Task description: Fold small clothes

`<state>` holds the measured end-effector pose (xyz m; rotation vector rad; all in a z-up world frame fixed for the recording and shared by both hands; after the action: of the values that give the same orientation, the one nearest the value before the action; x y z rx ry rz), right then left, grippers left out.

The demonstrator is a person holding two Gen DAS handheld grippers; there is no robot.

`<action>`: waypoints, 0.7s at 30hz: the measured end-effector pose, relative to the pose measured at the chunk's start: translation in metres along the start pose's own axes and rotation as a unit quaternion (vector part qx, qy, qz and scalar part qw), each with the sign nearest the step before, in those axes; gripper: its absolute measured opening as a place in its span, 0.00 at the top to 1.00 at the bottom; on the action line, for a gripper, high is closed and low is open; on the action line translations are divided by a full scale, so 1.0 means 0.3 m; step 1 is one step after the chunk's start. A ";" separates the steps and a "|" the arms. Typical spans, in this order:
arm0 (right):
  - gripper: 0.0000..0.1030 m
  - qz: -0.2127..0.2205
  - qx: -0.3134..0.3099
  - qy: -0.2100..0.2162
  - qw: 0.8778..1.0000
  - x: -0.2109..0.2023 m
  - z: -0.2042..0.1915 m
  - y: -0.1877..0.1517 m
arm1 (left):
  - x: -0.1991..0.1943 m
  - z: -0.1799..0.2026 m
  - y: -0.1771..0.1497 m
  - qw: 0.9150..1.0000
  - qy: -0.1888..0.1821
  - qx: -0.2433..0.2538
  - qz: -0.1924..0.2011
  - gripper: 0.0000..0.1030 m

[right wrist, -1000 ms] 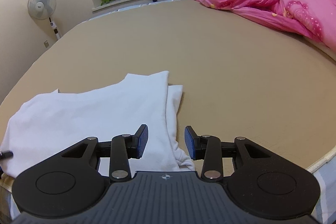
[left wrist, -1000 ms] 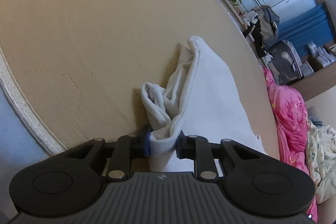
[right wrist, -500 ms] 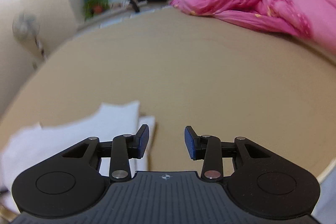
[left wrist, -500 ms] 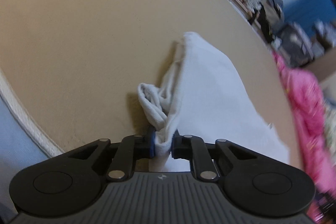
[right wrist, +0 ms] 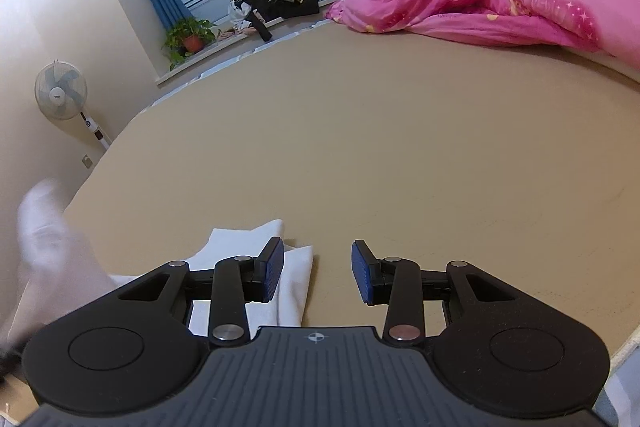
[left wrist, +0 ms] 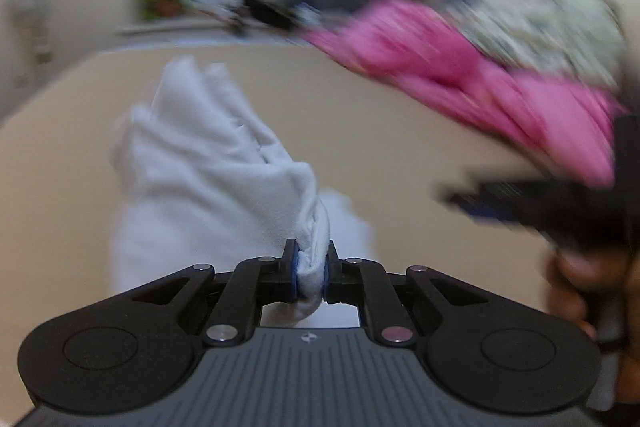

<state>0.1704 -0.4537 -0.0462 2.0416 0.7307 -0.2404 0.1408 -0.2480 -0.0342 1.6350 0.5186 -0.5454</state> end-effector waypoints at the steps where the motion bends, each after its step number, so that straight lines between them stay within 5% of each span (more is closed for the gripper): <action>1: 0.61 0.000 0.002 0.001 1.000 0.000 0.001 -0.002 | 0.046 0.072 -0.026 0.999 -0.031 0.017 -0.031 0.75; 3: 0.61 0.000 0.008 0.001 1.000 0.004 0.013 -0.003 | 0.140 0.175 -0.082 0.990 -0.074 0.046 -0.111 0.74; 4: 0.61 -0.002 0.012 0.000 1.000 0.009 0.022 -0.003 | 0.148 0.176 -0.094 0.989 -0.079 0.044 -0.117 0.74; 7: 0.61 -0.018 0.033 0.010 0.999 0.023 0.040 -0.018 | 0.079 0.065 -0.103 0.993 -0.090 0.025 -0.070 0.73; 11: 0.61 -0.072 0.057 0.048 0.995 0.087 0.043 -0.048 | 0.033 -0.160 -0.128 1.000 -0.021 -0.004 -0.021 0.74; 14: 0.59 -0.099 0.052 0.071 0.991 0.133 0.006 -0.066 | 0.111 -0.260 -0.149 0.999 0.013 -0.030 -0.043 0.74; 17: 0.56 -0.122 0.047 0.067 0.989 0.185 -0.026 -0.090 | 0.247 -0.241 -0.263 0.990 -0.008 0.013 -0.143 0.75; 21: 0.57 -0.144 0.049 0.044 0.987 0.252 -0.028 -0.116 | 0.168 -0.210 -0.258 0.990 -0.028 0.075 -0.116 0.73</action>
<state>0.2101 -0.4025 -0.0992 2.0436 1.0904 -0.3590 0.1363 -0.1746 -0.1184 1.7068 0.6448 -0.8171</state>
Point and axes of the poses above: each gripper's, at about its wrist camera, not at the fingertips, and x roughly the way its jaws point, z to its right, y to its top, the point moved 2 cm from there along x, roughly the way its jaws point, and after that the axes turned 15 degrees about y, right-handed, at the moved point
